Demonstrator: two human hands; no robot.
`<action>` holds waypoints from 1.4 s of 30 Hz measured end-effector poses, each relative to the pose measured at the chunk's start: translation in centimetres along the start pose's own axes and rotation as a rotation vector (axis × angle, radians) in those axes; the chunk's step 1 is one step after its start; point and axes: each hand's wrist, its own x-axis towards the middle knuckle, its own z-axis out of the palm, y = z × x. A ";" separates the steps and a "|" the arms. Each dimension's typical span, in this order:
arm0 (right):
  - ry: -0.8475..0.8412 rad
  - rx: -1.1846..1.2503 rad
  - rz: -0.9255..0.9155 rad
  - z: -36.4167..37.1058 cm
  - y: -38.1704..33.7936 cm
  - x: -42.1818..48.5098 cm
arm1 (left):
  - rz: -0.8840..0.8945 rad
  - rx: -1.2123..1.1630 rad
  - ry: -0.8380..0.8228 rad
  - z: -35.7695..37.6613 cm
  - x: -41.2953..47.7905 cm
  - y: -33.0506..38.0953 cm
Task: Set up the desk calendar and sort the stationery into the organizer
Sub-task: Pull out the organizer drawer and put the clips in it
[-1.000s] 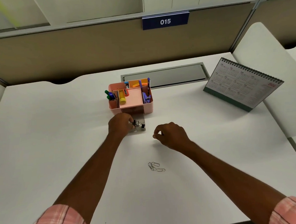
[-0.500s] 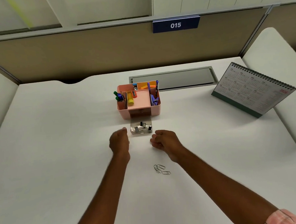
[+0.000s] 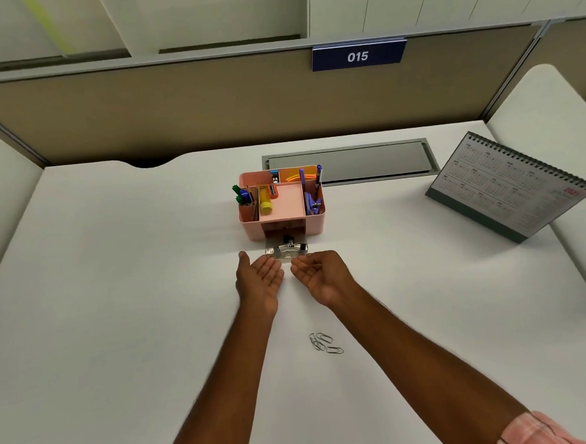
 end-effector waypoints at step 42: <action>0.032 0.001 0.054 5.7 0.7 0.9 | 0.625 0.616 0.298 2.2 -0.3 2.5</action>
